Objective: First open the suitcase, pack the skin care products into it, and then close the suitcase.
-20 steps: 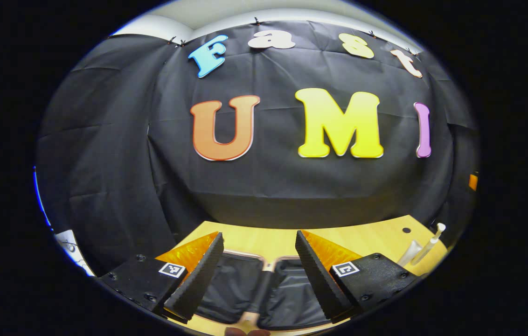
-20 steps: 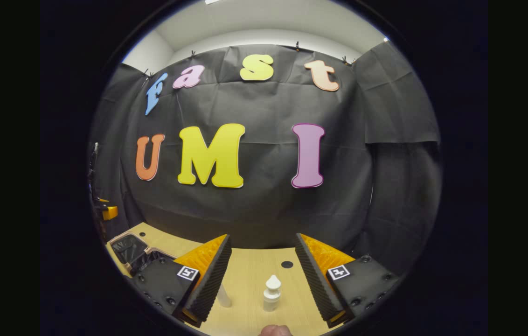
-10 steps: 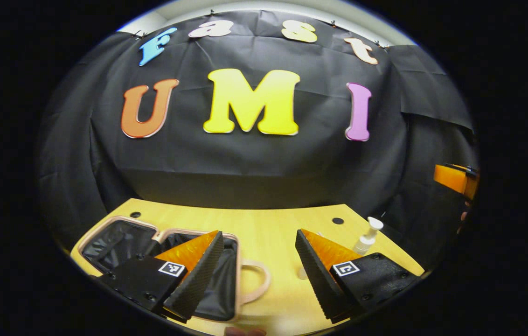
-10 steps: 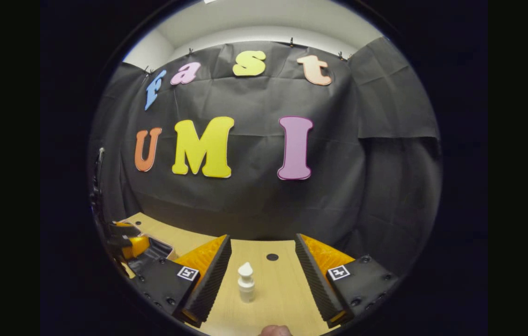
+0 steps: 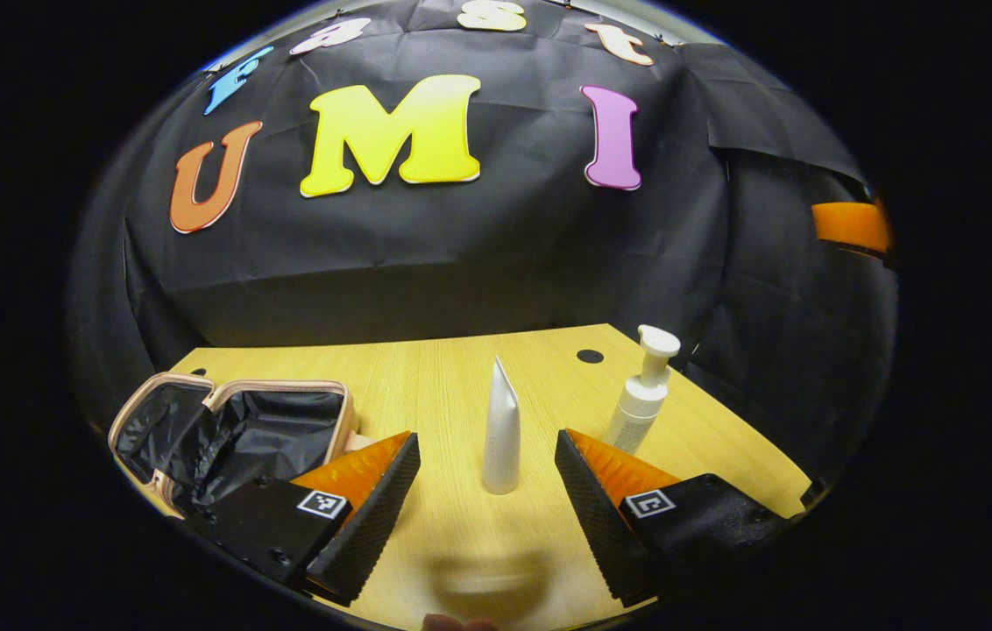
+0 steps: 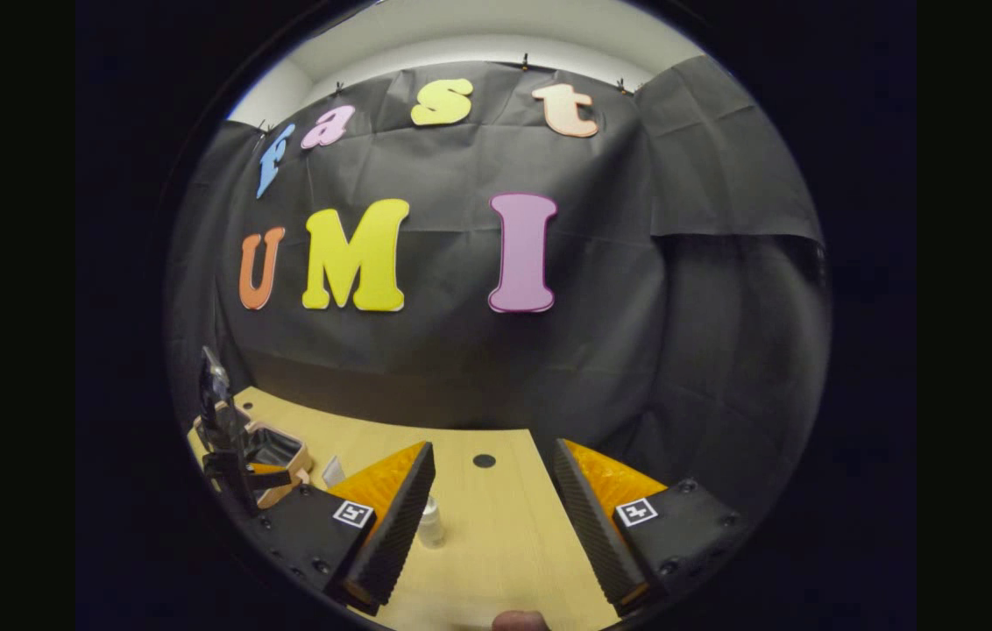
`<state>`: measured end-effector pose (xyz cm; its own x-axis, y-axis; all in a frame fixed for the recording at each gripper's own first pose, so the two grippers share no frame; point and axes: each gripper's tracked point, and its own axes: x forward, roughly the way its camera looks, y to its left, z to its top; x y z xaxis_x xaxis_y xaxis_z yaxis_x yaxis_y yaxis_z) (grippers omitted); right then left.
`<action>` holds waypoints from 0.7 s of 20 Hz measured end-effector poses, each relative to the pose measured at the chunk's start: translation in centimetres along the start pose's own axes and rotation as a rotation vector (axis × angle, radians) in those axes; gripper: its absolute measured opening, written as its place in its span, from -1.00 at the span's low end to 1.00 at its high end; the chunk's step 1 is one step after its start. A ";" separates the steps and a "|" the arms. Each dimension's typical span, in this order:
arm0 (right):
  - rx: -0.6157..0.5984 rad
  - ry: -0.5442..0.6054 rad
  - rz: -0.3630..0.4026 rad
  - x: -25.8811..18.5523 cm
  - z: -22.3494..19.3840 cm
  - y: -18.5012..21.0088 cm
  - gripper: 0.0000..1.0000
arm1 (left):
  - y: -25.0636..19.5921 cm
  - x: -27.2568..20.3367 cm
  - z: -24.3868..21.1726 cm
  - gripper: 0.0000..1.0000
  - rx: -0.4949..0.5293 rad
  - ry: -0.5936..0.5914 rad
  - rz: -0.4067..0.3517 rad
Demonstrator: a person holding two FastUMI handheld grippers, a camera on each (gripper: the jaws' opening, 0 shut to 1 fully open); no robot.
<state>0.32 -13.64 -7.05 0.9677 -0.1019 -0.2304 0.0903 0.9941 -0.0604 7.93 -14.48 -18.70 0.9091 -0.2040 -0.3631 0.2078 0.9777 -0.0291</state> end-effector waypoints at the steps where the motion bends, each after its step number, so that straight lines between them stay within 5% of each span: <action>1: -0.003 0.011 -0.001 0.0 -0.4 -0.3 0.63 | -0.3 0.9 -0.9 0.97 -0.014 0.005 0.002; 14: 0.015 0.132 -0.042 0.2 -4.4 -3.7 0.63 | -0.6 9.2 -7.4 0.98 -0.008 0.130 0.022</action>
<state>-0.88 -17.46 -11.09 0.9240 -0.1464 -0.3533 0.1344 0.9892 -0.0583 13.52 -16.55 -28.96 0.8588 -0.1746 -0.4816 0.1845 0.9825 -0.0271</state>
